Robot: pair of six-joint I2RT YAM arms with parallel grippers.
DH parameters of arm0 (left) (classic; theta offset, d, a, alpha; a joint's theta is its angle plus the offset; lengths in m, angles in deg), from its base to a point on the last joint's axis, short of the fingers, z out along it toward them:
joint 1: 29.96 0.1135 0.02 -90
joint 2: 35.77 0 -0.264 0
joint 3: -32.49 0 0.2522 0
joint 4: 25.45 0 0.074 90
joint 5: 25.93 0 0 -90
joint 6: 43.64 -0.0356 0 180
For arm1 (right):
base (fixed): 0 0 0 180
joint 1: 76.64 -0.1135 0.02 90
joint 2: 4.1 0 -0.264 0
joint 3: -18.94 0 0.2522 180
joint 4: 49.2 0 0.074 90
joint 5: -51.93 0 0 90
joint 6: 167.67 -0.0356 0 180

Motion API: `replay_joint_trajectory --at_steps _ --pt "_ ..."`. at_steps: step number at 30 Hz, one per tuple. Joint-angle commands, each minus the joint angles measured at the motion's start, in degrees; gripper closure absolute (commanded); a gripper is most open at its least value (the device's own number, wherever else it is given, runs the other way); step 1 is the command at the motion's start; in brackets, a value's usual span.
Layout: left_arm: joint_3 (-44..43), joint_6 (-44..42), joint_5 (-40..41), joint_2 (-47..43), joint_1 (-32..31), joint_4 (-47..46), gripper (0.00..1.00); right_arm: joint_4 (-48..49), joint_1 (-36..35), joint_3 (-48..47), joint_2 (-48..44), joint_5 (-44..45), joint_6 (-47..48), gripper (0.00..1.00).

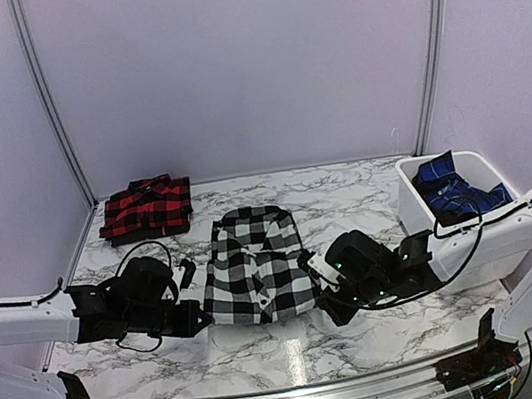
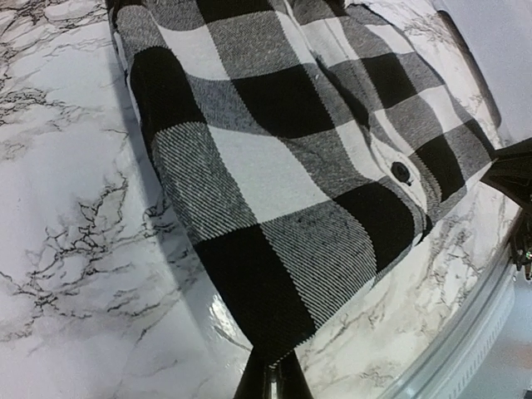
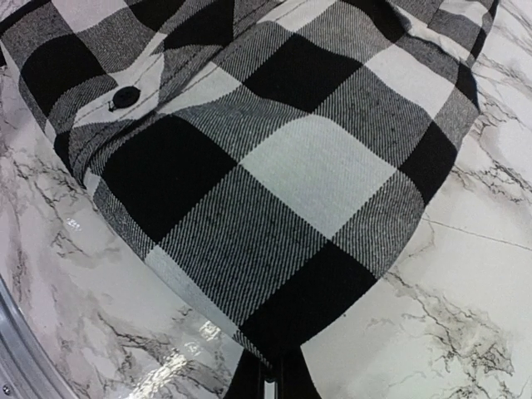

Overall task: Fold and stack the long sleeve shirts
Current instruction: Pick up the 2/3-rectangle-folded shirt from the center of the board.

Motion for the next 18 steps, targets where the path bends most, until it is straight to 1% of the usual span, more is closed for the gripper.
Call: replay_joint_trajectory --at_steps 1,3,6,8,10,12,14,16,18 --pt "-0.55 1.59 -2.88 -6.60 -1.02 5.79 1.00 -4.97 -2.09 -2.46 -3.49 -0.28 -5.39 1.00" --pt "-2.80 1.51 -2.27 -8.80 -1.02 9.03 1.00 -7.34 -2.11 -5.25 -4.49 -0.24 -6.57 1.00" --pt "-8.79 0.33 -0.53 -8.04 -0.54 13.09 1.00 -10.45 -0.60 -10.90 -4.65 0.49 -6.99 1.00" --pt "-13.60 -1.13 -1.36 -5.06 1.81 14.77 1.00 -11.63 2.66 -15.03 -3.06 -1.29 -6.93 1.00" --pt "-18.18 -2.58 -4.92 -0.82 6.58 14.85 1.00 -10.79 6.87 -19.02 -0.48 -3.30 -6.16 1.00" --pt "-22.61 -4.50 -8.55 4.92 12.07 14.50 1.00 -8.49 11.13 -23.24 4.03 -4.84 -4.21 1.00" --pt "-27.77 -5.99 -10.08 12.27 17.10 14.20 1.00 -5.30 15.84 -27.79 9.99 -8.98 -3.59 1.00" --pt "-33.11 -5.98 -13.82 21.09 21.92 12.07 1.00 -1.92 20.37 -32.81 17.96 -12.20 -3.70 1.00" --pt "-40.18 -5.92 -16.80 31.16 25.13 10.39 1.00 -0.31 24.25 -38.98 26.76 -14.53 -4.28 1.00"
